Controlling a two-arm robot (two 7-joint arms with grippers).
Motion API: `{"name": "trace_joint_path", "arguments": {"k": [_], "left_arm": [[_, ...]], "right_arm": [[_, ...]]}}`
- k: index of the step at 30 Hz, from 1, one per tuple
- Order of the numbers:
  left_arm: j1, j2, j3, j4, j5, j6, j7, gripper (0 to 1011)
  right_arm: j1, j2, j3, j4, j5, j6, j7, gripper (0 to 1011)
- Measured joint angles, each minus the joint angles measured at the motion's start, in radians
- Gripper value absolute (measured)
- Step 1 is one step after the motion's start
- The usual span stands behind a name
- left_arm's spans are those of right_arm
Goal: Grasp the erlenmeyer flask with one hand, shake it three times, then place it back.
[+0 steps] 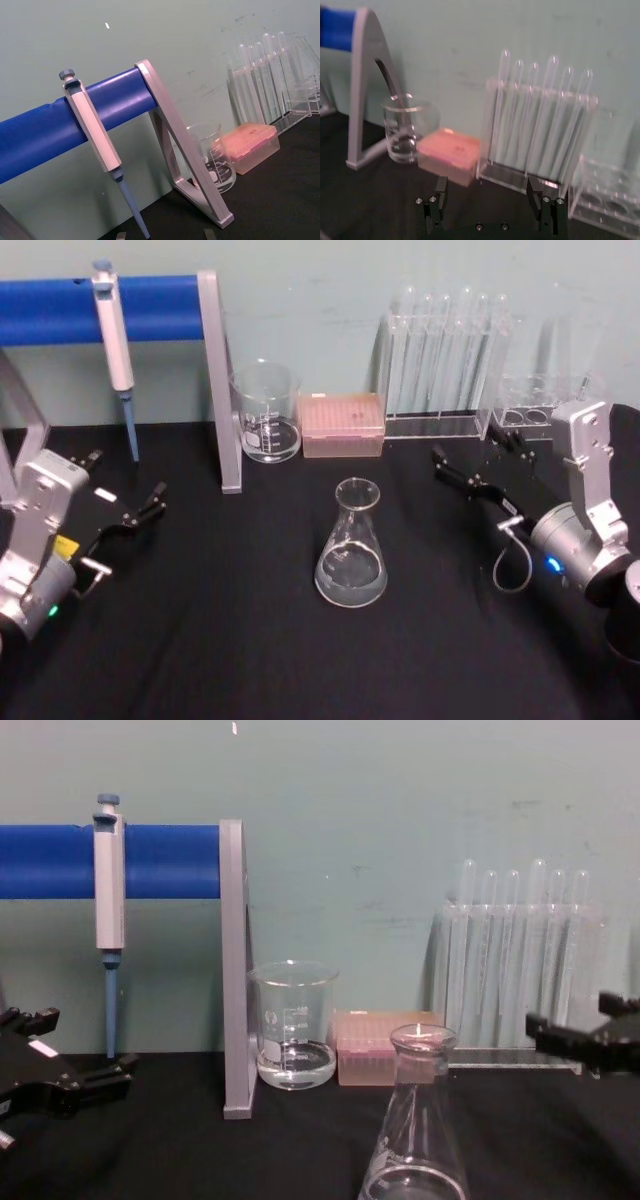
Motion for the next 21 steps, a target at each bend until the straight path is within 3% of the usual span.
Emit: {"name": "trace_joint_path", "arguments": {"k": [10, 21], "left_arm": [[0.000, 0.000, 0.000, 0.000, 0.000, 0.000, 0.000, 1001], [0.000, 0.000, 0.000, 0.000, 0.000, 0.000, 0.000, 1001]], "right_arm": [[0.013, -0.030, 0.012, 0.058, -0.005, 0.045, 0.011, 1000], [0.017, -0.035, 0.018, 0.064, -0.010, 0.053, 0.032, 1000]]}}
